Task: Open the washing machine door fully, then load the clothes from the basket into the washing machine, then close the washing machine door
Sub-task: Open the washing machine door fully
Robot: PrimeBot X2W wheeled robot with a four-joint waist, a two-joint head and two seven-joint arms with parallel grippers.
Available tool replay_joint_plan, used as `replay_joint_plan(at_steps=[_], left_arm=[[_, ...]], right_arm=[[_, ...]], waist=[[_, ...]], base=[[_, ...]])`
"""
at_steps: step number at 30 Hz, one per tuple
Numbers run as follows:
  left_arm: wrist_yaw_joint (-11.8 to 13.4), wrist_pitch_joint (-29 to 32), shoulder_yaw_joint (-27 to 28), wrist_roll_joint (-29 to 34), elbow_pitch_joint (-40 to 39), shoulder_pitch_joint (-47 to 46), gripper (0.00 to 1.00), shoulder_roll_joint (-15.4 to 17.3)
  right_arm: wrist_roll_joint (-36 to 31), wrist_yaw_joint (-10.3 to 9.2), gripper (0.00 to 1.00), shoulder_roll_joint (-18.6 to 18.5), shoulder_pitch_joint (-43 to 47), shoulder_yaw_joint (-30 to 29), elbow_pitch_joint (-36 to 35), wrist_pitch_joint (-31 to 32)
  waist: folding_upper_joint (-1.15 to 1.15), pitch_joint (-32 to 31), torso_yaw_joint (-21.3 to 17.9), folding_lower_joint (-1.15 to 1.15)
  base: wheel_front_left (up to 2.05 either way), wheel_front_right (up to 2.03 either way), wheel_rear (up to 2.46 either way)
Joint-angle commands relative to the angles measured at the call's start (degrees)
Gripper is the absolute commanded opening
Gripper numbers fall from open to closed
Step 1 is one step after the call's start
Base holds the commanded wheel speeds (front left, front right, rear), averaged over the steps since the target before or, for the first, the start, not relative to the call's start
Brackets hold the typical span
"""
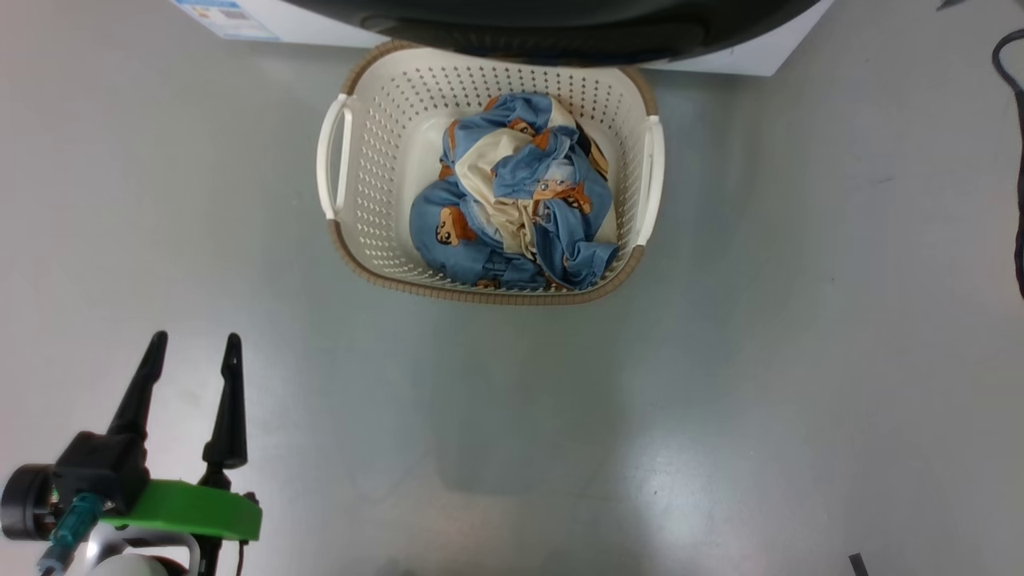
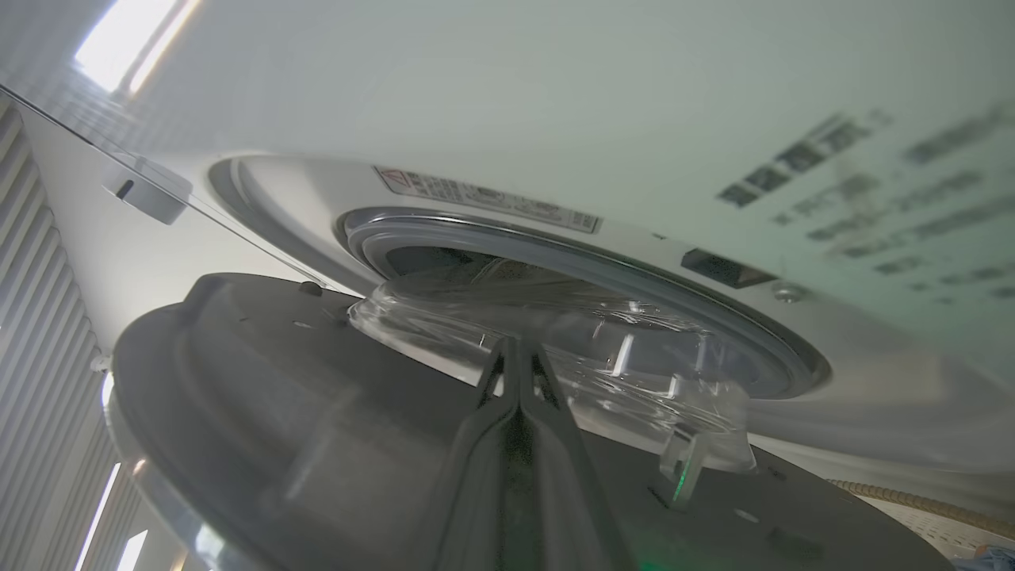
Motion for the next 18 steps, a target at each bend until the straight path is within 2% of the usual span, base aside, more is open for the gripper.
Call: replay_joint_plan(at_steps=[1, 18], left_arm=[[-0.09, -0.37, 2.53, 0.32, -1.21, 0.4, 1.0, 1.28], [-0.09, -0.37, 3.68, 0.95, -0.59, 0.89, 1.0, 0.19]], right_arm=[[0.02, 0.11, 0.0, 1.73, 1.72, 1.14, -1.94, 0.99], [0.68, 0.11, 0.0, 4.53, 12.07, 5.7, -6.28, 6.48]], waist=[[0.0, -0.7, -0.53, 0.0], [0.0, -7.21, -3.02, 0.0]], base=[[0.0, 0.0, 0.0], [0.0, 0.0, 0.0]])
